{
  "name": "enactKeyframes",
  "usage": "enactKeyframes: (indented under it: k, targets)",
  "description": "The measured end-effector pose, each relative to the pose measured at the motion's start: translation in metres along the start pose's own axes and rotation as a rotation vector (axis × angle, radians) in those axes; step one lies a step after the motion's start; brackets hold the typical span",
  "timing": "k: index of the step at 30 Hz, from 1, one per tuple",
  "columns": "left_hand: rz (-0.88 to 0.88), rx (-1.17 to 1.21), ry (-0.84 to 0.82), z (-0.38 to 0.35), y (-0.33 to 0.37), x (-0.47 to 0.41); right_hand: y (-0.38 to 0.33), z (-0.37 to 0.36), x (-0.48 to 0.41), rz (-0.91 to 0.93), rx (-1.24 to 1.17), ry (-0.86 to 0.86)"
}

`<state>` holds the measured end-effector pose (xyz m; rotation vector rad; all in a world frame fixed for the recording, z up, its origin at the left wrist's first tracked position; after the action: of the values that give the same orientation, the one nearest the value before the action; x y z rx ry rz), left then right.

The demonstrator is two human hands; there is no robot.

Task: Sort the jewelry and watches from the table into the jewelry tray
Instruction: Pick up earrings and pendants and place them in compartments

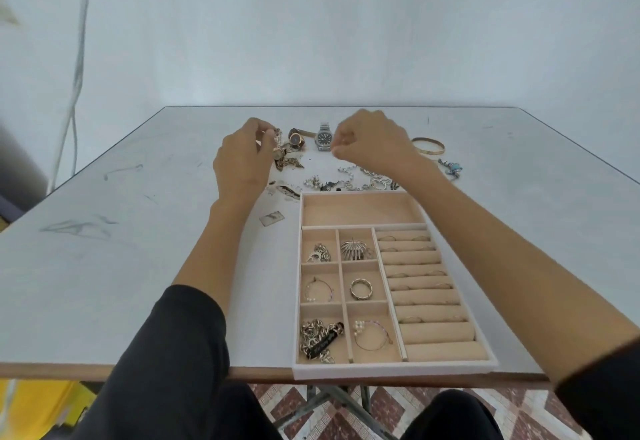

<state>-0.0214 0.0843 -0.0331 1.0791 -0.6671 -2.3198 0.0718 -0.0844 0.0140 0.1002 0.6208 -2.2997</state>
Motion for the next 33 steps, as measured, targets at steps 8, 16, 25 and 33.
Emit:
enactKeyframes:
  k: [8,16,25,33]
  targets:
    - [-0.046,-0.048,-0.013,-0.002,-0.003,0.0,-0.025,-0.068,-0.046,0.132,0.281,-0.055]
    - [-0.039,-0.024,-0.026,-0.002,-0.005,-0.001,-0.022,-0.081,-0.06,0.084,0.279,0.035]
    - [-0.02,0.009,-0.023,-0.002,-0.005,-0.003,-0.001,-0.06,-0.066,-0.345,-0.977,-0.005]
    - [-0.009,0.0,-0.055,-0.003,-0.003,-0.001,0.001,-0.05,-0.061,-0.428,-1.395,-0.022]
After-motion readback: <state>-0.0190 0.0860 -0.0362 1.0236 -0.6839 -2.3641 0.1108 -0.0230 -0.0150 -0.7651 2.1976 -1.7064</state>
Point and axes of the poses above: each hand's wrist, its own x-axis away from the middle knuckle, its own z-axis out of the back of the hand, y = z × x, the point moved 3 cm from there along -x, towards the middle knuckle, and after that the axes turned 3 degrees about -x, right-handed, at the moved point
